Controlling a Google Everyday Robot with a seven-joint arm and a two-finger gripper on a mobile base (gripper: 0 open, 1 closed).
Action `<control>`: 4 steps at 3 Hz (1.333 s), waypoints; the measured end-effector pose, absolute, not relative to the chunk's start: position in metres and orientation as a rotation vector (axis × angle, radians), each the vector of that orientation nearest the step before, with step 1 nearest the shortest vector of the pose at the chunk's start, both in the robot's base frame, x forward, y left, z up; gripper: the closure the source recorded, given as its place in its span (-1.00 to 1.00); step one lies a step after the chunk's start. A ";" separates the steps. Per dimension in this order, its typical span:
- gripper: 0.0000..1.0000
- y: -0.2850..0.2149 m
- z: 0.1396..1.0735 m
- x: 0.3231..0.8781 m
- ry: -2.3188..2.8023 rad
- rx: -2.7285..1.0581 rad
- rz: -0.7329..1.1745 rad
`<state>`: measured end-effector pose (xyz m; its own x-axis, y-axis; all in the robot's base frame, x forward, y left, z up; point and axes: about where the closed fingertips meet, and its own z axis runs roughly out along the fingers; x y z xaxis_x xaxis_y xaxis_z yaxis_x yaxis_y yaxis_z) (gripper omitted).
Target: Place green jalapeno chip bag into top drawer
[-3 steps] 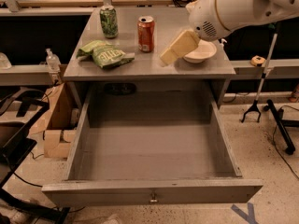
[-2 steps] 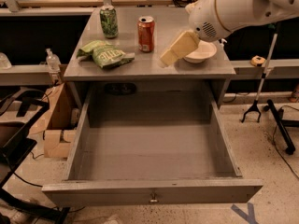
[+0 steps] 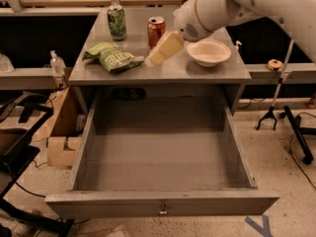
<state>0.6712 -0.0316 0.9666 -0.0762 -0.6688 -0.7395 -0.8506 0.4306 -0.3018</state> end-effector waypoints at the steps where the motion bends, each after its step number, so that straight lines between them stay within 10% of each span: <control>1: -1.00 -0.003 0.949 0.713 1.812 -1.312 0.282; 4: -1.00 0.086 0.961 0.781 1.657 -1.421 0.321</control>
Offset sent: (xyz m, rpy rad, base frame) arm 0.1144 0.0895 -0.0270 0.0190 -0.0134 0.0711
